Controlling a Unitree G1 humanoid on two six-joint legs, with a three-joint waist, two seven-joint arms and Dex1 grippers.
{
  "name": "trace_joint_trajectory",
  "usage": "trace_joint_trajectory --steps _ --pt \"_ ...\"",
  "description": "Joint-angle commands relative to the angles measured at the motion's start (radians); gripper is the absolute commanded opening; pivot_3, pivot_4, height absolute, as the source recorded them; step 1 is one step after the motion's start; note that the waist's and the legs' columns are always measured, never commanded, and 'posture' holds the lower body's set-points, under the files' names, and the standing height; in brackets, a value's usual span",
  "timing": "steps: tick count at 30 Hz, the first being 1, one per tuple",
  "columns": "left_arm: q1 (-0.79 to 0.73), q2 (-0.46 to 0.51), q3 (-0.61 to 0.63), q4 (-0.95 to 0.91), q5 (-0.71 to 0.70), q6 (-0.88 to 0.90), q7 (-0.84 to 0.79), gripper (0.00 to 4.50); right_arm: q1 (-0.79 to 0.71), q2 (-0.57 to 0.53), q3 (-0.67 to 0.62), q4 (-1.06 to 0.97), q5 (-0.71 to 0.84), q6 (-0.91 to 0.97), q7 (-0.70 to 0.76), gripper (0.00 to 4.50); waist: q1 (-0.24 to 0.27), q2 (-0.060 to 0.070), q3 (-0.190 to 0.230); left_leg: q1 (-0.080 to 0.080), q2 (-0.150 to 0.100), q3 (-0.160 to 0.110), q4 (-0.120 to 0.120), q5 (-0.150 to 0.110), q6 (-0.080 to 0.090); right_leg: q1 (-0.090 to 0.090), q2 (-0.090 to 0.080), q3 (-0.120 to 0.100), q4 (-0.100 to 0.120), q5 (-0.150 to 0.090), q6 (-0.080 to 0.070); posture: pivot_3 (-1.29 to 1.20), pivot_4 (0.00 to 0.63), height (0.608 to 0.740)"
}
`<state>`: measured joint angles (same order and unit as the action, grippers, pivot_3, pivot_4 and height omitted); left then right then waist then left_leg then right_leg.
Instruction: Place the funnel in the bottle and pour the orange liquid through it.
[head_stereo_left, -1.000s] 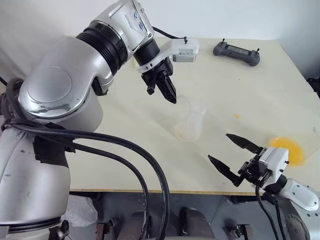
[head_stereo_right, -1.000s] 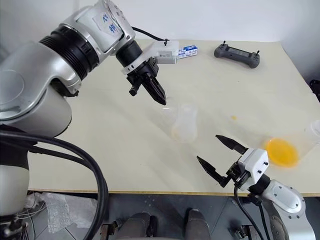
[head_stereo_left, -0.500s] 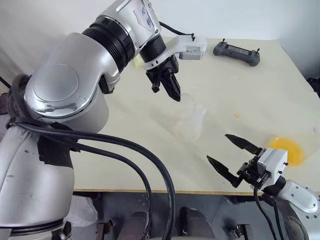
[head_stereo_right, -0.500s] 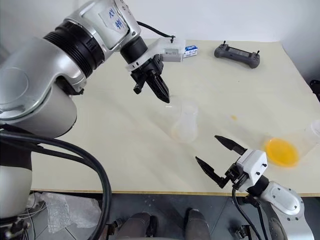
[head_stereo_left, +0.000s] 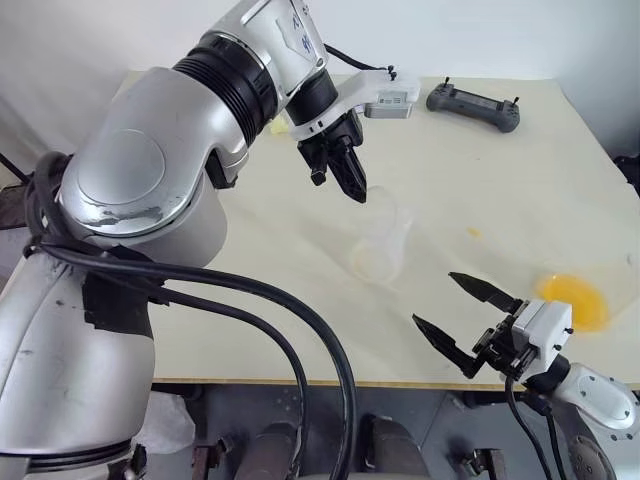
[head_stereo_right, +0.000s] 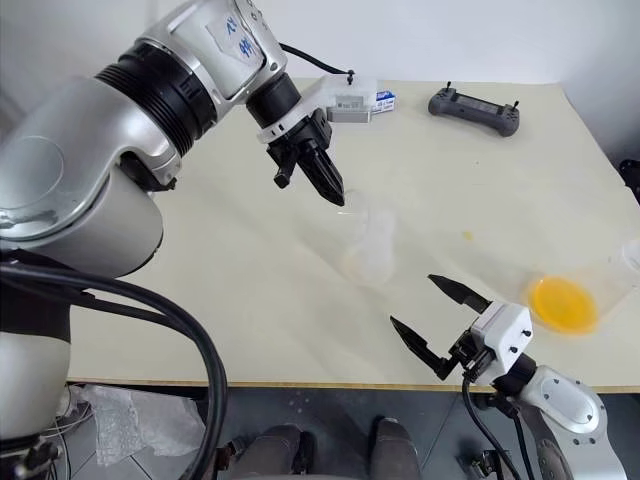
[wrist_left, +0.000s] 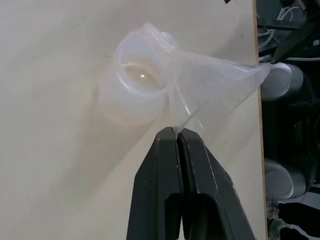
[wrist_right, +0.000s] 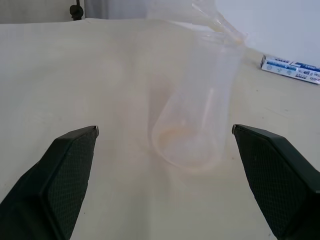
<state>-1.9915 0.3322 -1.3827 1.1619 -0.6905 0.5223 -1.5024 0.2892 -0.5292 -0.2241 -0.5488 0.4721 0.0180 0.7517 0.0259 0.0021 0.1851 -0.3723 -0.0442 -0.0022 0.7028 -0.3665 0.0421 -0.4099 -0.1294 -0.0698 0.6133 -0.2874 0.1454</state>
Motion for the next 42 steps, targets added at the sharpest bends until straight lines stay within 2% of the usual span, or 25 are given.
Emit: trace_joint_trajectory --steps 1,24,27,39,42 --pt "-0.016 0.012 0.016 0.018 0.018 -0.012 -0.112 0.01 0.006 0.011 -0.011 -0.04 0.008 -0.025 -0.009 4.5 0.0 0.0 0.0 0.0 0.0 0.0 0.0 0.0 0.0 0.0 0.0 0.0 0.0 0.0 0.0 0.0 0.15 0.74" --pt "-0.008 -0.015 0.002 0.036 0.059 -0.024 -0.112 0.01 0.002 0.015 -0.005 -0.042 -0.001 -0.02 -0.015 4.5 0.0 0.0 0.0 0.0 0.0 0.0 0.0 0.0 0.0 0.0 0.0 0.0 0.0 0.0 0.0 0.0 0.15 0.74" --pt "-0.009 -0.022 0.009 0.043 0.068 -0.025 -0.112 0.61 0.007 0.018 -0.005 -0.046 -0.003 -0.022 -0.017 4.5 0.0 0.0 0.0 0.0 0.0 0.0 0.0 0.0 0.0 0.0 0.0 0.0 0.0 0.0 0.0 0.0 0.15 0.74" --pt "-0.015 -0.048 0.087 0.072 0.09 -0.008 -0.112 4.45 0.031 0.033 -0.001 -0.058 -0.014 -0.032 -0.017 4.5 0.0 0.0 0.0 0.0 0.0 0.0 0.0 0.0 0.0 0.0 0.0 0.0 0.0 0.0 0.0 0.0 0.15 0.74" --pt "-0.009 -0.061 0.129 0.092 0.12 -0.009 -0.112 4.49 0.029 0.034 -0.001 -0.056 -0.015 -0.035 -0.019 4.5 0.0 0.0 0.0 0.0 0.0 0.0 0.0 0.0 0.0 0.0 0.0 0.0 0.0 0.0 0.0 0.0 0.15 0.74"
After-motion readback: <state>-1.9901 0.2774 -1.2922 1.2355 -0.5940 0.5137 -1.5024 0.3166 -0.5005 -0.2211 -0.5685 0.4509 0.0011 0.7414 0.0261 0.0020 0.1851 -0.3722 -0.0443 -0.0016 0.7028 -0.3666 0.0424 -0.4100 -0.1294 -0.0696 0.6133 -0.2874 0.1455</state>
